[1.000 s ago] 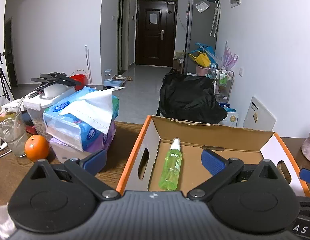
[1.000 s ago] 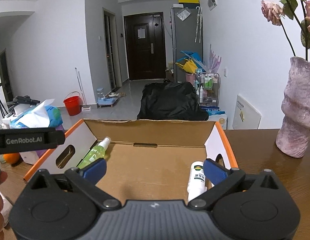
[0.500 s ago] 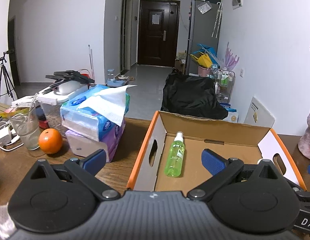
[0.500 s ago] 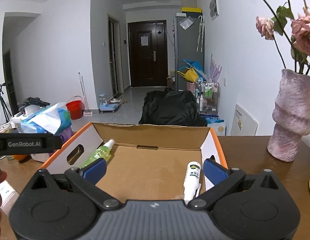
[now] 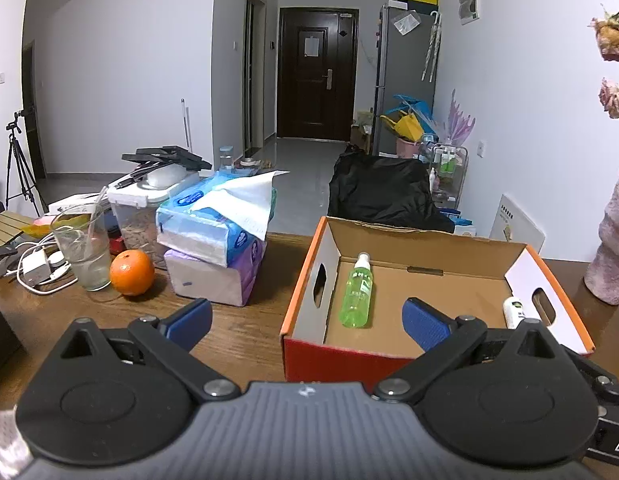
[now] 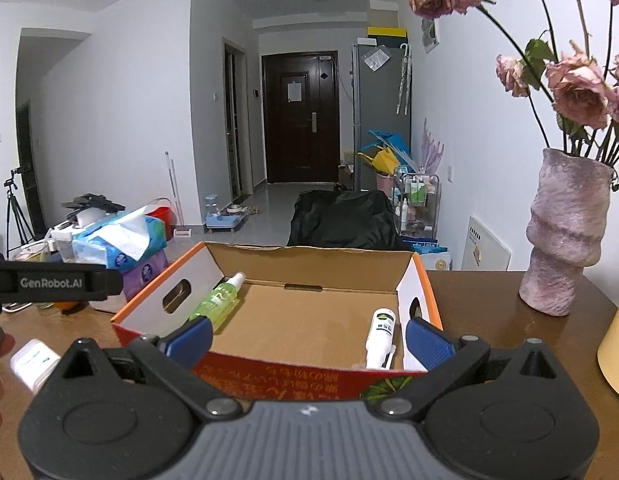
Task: Organize rigid objects
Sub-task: 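Withdraw both tools from the box back over the table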
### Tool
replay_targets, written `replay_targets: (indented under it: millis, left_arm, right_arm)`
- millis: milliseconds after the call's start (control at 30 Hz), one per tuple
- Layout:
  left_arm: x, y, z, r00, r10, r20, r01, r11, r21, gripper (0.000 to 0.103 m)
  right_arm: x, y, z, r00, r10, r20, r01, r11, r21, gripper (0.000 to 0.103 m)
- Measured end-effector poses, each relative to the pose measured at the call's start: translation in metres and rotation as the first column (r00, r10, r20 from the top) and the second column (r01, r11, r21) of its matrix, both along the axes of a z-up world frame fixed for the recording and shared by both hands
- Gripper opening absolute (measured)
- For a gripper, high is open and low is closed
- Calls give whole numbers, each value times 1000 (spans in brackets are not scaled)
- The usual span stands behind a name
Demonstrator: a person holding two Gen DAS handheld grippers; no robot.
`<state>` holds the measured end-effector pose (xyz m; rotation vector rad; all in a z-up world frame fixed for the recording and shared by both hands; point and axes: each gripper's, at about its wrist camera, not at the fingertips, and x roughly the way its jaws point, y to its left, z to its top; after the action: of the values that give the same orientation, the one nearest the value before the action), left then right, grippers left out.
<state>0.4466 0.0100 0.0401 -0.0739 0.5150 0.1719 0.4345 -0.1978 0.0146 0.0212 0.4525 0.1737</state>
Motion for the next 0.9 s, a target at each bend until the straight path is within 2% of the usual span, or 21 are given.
replay_targets:
  millis: [533,900]
  left_arm:
    - [-75,4,7,1000,-12,28,12,1000,4,103]
    - [-125,14,1,999,-28,33,28,1000,-3,103]
  right_arm:
    - [-67,7,8,999,22,23,-22,999,-23,103]
    - [-111,11,8,999,20,37,-18,998,-53,103]
